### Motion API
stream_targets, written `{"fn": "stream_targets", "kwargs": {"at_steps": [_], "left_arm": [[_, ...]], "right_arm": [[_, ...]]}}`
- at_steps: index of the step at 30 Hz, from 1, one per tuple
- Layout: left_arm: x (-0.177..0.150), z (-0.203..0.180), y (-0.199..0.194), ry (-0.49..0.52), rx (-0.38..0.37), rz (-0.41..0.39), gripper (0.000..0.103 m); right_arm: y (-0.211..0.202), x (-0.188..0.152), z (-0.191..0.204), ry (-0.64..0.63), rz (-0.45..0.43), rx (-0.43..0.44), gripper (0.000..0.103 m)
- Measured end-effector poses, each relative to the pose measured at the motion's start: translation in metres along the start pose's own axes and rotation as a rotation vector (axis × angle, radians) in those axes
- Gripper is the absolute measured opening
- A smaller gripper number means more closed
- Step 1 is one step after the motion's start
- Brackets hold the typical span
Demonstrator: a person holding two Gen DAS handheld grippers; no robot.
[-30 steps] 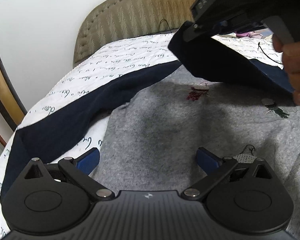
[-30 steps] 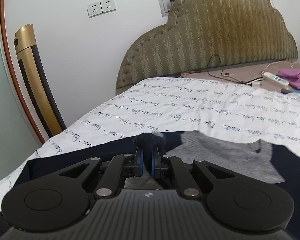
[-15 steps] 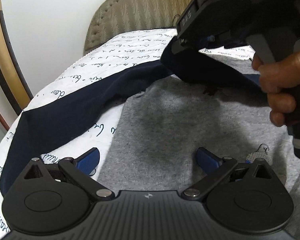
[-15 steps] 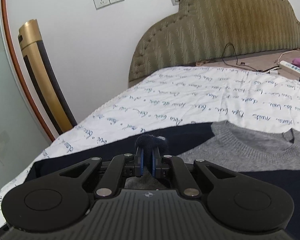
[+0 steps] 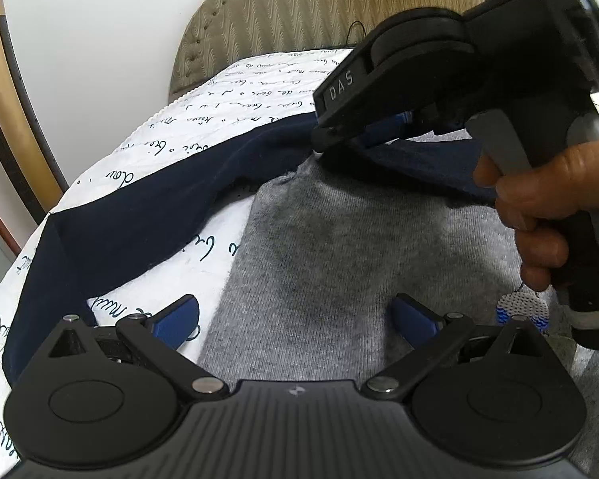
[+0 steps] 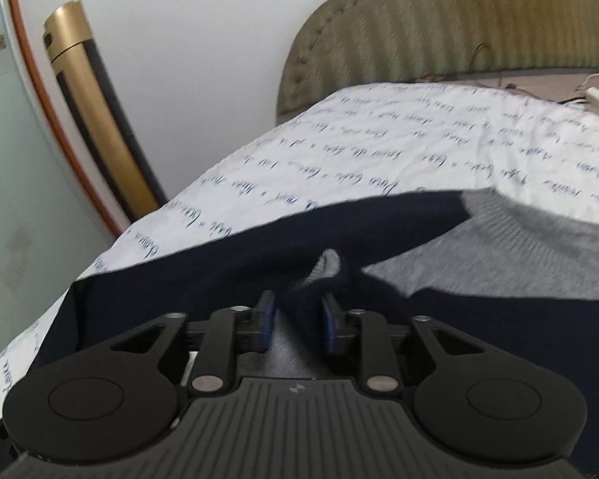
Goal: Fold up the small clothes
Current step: 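Lay the sleeve along the sweater and open the right gripper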
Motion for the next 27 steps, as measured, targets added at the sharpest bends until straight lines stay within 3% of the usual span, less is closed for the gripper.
{"fn": "stream_targets", "kwargs": {"at_steps": [7, 12, 17, 27], "left_arm": [[-0.001, 0.0, 0.002, -0.004, -0.003, 0.014, 0.103], [-0.001, 0.001, 0.001, -0.003, -0.003, 0.016, 0.103], [-0.002, 0.001, 0.0, -0.007, -0.002, 0.019, 0.103], [-0.004, 0.001, -0.005, -0.027, 0.006, 0.016, 0.103]], "right_arm": [[-0.021, 0.005, 0.002, 0.055, -0.031, 0.081, 0.052], [-0.006, -0.016, -0.004, 0.012, 0.089, 0.018, 0.052], [-0.018, -0.014, 0.003, 0.031, 0.039, 0.06, 0.052], [-0.025, -0.019, 0.005, 0.008, 0.055, 0.027, 0.052]]}}
Point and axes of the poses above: each gripper's, at about its wrist camera, not at the fingertips, and y roughly the way its jaws point, z to its left, x to its top, the point moved 7 cm from there along y, roughly the way its jaws point, and after that the axes turned 5 degrees about -z, right-handed, at the moved point
